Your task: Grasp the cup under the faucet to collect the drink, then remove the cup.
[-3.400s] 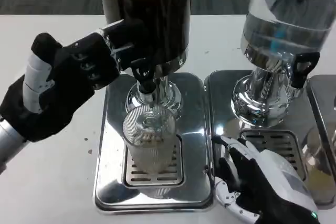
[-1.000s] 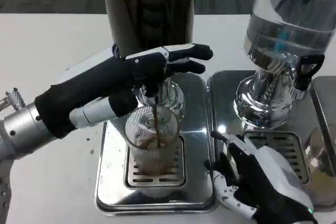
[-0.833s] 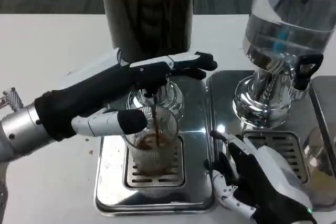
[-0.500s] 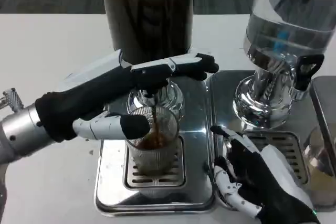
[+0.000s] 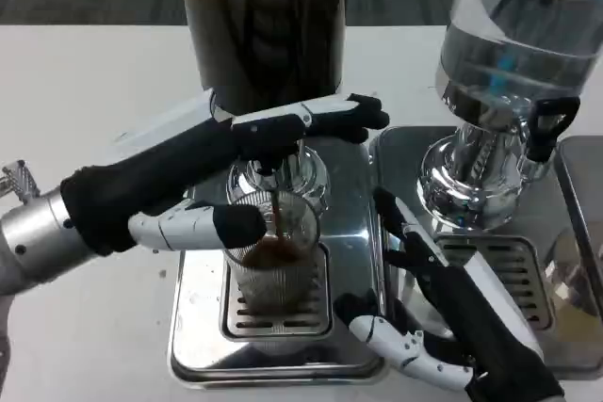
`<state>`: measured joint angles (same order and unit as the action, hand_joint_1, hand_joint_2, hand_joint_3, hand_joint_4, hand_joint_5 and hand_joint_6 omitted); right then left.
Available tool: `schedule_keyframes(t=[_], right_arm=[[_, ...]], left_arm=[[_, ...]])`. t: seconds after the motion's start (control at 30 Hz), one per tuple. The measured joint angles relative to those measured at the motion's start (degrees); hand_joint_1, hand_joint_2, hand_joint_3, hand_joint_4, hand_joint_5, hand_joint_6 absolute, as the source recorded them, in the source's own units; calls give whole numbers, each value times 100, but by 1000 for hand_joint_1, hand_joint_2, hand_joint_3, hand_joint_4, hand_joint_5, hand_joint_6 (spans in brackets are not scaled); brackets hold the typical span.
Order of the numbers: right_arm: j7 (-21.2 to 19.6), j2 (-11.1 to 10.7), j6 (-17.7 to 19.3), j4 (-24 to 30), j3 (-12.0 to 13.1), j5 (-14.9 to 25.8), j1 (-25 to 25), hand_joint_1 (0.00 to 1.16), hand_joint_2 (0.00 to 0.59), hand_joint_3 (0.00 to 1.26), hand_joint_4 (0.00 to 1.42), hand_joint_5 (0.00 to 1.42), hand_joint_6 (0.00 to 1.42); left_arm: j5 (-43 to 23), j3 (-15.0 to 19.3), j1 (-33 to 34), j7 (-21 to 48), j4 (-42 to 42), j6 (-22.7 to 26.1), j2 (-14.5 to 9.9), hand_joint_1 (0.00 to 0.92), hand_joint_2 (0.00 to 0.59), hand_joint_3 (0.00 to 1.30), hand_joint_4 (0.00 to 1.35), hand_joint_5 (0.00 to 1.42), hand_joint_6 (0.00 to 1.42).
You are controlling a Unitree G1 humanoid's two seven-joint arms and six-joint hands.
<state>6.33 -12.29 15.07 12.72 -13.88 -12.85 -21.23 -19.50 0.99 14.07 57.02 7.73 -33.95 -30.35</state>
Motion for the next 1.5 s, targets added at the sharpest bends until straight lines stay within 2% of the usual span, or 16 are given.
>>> schedule_keyframes(t=[0.3,0.63,0.93,1.5], right_arm=[[241,-90,-84,68,7,36,128,524,193,0,0,0,52],[277,-94,-116,49,-55,-140,330,536,185,0,0,0,34],[273,-6,-129,-294,-104,-285,641,538,185,0,0,0,22],[242,113,-126,-571,-154,-364,934,546,197,0,0,0,18]], left_arm=[[-5,-2,-19,-34,-4,-1,-2,0,82,176,74,150,123],[-5,-2,-46,-80,-22,-1,-12,0,83,176,75,154,124],[-7,6,-65,-83,-44,-1,-25,0,84,176,76,163,124],[-5,33,-118,-201,-83,0,-71,0,92,176,77,165,125]])
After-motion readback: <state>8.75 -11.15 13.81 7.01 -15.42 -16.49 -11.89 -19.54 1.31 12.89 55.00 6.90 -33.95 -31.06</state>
